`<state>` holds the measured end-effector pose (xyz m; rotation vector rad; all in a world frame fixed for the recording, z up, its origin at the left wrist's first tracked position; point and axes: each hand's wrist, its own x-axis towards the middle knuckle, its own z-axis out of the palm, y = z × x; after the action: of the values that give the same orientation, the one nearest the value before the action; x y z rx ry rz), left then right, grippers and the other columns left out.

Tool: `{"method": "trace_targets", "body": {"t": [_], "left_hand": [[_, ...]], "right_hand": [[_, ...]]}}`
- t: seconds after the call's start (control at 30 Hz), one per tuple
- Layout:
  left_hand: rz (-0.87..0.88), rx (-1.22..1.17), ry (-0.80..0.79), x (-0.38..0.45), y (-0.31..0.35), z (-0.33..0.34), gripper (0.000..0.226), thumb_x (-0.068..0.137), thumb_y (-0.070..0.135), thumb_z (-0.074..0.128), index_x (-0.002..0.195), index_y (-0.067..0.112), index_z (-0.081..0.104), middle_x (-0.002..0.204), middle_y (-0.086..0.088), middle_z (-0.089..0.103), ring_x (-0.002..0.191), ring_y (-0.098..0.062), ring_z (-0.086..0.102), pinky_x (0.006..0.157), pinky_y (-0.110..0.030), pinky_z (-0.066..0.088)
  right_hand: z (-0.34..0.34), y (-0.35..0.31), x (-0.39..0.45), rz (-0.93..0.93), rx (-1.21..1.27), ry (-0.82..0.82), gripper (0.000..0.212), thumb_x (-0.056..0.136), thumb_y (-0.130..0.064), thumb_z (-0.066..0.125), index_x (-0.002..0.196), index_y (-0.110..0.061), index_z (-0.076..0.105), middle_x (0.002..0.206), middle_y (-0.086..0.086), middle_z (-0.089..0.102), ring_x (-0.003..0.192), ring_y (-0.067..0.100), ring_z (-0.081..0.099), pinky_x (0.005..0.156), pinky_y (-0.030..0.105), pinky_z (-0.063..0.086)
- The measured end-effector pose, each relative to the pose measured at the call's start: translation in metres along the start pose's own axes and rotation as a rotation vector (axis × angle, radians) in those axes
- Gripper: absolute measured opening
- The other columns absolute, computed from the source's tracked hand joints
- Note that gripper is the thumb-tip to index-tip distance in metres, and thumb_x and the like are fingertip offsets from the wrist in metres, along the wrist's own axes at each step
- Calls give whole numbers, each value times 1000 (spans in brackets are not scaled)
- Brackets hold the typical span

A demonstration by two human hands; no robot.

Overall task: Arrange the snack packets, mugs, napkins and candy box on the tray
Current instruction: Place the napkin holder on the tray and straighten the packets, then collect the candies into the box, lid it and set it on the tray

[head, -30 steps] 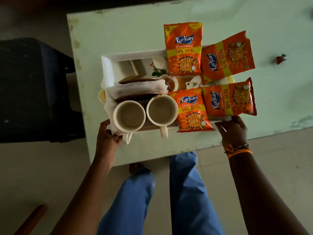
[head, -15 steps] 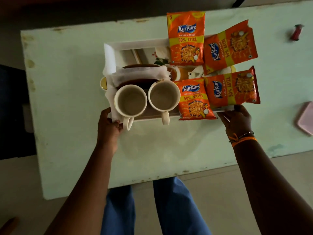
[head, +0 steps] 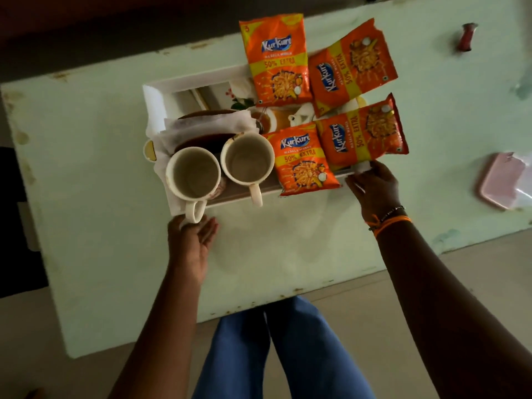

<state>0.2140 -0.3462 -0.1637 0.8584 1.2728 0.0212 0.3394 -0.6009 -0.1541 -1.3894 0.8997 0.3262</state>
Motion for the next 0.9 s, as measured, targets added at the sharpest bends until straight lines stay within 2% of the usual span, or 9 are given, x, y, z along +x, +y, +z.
{"method": "trace_targets", "body": {"t": [0.1,0.17,0.23,0.33,0.43,0.5,0.63,0.77,0.9], "left_hand": [[-168,5,-62,-38,-22,13,26,93,-3,33,111,13,41,83,-11,52,73,-23,55,55,-27,57],[-256,62,-174,-68,-32,25,26,94,-1,33,114,12,42,84,-13,52,73,-25,54,64,-35,55],[-319,211,-301,-95,-42,42,22,94,1,34,109,8,49,85,-12,53,75,-25,56,69,-34,52],[-368,387,-481,-119,-62,70,19,95,7,39,98,12,57,85,-10,57,76,-23,60,64,-30,56],[-385,437,-564,-128,-84,102,17,95,14,43,99,16,59,89,-8,59,80,-22,61,71,-33,54],[-397,450,-586,-131,-100,126,17,95,17,43,99,18,59,91,-7,60,82,-22,61,75,-34,53],[-390,514,-599,-141,-132,179,16,94,19,45,105,18,57,95,-7,63,87,-22,63,77,-34,54],[-342,563,-633,-153,-158,232,18,95,17,44,105,18,59,94,-6,64,83,-19,64,71,-28,54],[-353,554,-626,-155,-183,282,20,96,16,42,99,18,62,94,-6,65,79,-19,66,67,-26,55]], "right_hand": [[-10,-1,-16,84,103,17,41,92,8,39,133,3,38,107,17,51,91,25,55,104,42,42],[-21,-5,-29,122,160,44,37,93,5,37,130,5,41,90,12,55,87,27,54,100,42,44],[-38,-8,-38,75,135,91,34,91,6,40,124,7,46,77,6,52,72,21,53,82,34,50],[-69,-17,-33,-88,-40,216,29,86,8,46,114,7,54,83,9,58,67,15,52,66,29,49],[-109,-30,-7,-285,-356,421,24,83,1,54,106,-1,61,110,17,63,84,27,59,85,43,49],[-135,-41,13,-386,-620,533,25,82,-3,56,106,-5,61,117,19,58,102,36,55,95,39,39],[-175,-66,52,-455,-1004,620,33,81,-10,54,114,-9,53,130,18,45,120,40,37,92,46,39],[-208,-91,86,-406,-1178,576,51,80,-12,55,129,-12,41,139,18,34,127,42,29,95,49,39],[-234,-99,117,-344,-1293,451,59,82,-28,58,135,-19,35,146,15,27,132,40,25,103,52,32]]}}
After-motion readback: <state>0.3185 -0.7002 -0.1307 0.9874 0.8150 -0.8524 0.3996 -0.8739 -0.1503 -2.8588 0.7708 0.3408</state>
